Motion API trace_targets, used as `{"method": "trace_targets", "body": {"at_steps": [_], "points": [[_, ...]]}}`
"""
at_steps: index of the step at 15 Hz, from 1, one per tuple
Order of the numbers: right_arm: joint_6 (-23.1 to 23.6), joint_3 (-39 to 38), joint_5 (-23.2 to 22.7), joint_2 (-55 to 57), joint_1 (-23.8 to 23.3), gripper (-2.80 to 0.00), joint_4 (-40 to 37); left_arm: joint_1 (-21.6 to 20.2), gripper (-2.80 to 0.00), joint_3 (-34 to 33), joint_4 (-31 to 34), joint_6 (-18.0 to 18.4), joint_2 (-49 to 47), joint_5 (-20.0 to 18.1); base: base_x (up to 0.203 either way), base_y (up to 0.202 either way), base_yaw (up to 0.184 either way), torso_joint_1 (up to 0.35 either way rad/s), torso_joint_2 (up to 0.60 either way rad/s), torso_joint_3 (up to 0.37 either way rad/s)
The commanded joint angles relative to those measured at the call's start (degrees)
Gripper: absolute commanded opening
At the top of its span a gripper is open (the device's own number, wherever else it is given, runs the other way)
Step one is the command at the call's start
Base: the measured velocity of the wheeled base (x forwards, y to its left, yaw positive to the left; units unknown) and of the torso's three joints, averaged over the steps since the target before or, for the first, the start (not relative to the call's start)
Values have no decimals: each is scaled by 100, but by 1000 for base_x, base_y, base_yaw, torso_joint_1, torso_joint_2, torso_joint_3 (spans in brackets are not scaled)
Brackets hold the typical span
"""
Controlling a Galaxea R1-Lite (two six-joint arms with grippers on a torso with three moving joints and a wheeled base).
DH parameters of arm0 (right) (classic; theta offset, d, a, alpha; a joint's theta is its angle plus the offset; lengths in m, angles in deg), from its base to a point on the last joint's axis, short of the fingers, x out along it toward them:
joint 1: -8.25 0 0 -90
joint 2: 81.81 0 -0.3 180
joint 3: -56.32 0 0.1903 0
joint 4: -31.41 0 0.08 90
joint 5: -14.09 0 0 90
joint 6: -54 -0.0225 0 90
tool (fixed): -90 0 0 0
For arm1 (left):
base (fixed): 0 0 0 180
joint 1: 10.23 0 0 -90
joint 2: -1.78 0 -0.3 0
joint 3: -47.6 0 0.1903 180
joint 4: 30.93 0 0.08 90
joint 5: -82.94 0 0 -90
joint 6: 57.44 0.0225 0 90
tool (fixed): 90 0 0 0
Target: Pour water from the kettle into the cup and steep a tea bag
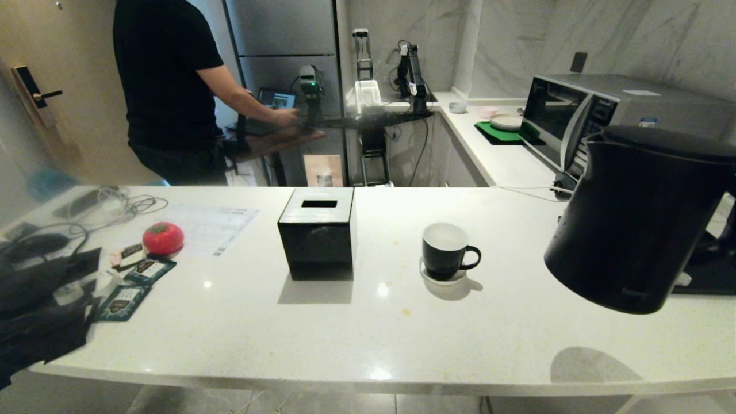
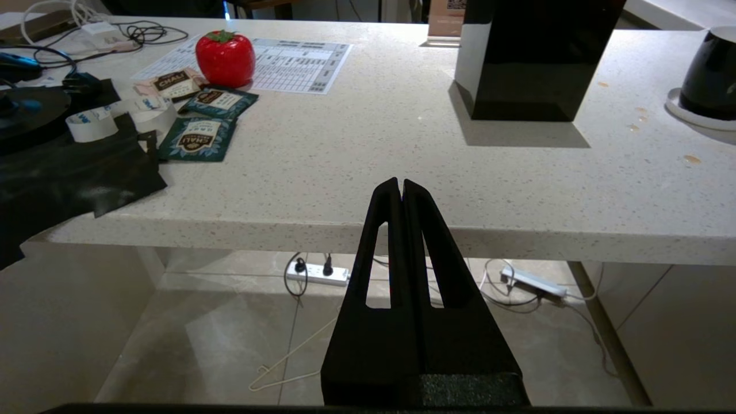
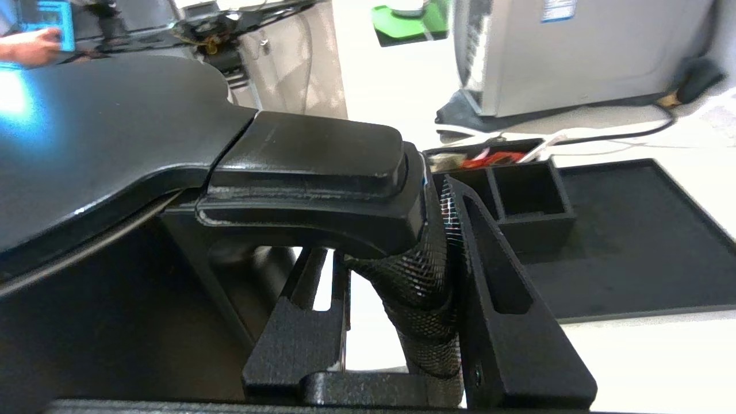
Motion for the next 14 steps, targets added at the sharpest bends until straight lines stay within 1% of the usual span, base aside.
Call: {"method": "trace_targets", "body": {"at_steps": [1,7,11,12,14], "points": [[4,69,0,61,2,-280,-29,1,-280,0,-4,-2,-4,1,0,0,0,0,0,0],[3,140,4,205,2,-280,-42,1,-280,0,-4,-2,-4,1,0,0,0,0,0,0],[4,375,26,405,-48,-280,-75,1,-280,0,-4,-2,-4,1,0,0,0,0,0,0],[4,433,26,413,-107,-280,-172,1,-280,0,-4,-2,-4,1,0,0,0,0,0,0],[4,573,21,406,-138,-280,-598,1,-280,0,-4,-2,-4,1,0,0,0,0,0,0]]}}
